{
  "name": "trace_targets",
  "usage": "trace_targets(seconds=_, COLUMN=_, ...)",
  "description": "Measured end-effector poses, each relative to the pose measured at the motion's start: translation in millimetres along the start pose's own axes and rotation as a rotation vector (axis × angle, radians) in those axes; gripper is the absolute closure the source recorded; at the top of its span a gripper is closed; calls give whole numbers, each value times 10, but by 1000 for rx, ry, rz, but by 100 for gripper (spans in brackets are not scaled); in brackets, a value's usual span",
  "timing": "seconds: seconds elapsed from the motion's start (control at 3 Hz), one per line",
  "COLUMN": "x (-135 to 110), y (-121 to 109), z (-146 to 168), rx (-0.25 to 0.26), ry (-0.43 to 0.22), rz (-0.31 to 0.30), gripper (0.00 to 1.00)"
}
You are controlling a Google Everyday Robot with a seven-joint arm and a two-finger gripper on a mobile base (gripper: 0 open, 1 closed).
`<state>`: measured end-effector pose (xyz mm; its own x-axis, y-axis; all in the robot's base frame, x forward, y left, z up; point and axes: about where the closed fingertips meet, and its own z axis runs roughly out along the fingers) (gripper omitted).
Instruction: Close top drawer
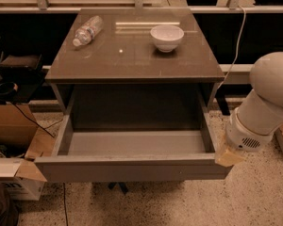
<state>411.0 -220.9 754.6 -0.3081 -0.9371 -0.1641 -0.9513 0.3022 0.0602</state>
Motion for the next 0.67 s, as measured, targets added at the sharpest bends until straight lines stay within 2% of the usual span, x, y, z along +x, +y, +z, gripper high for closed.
trace_targets(seconds=0.33, x=0, y=1, z=2, rx=0, ry=0, rz=0, gripper=100)
trace_targets(seconds=0.67, x=-33, y=73, z=211, rx=-32, ry=24, rz=-20, gripper=100)
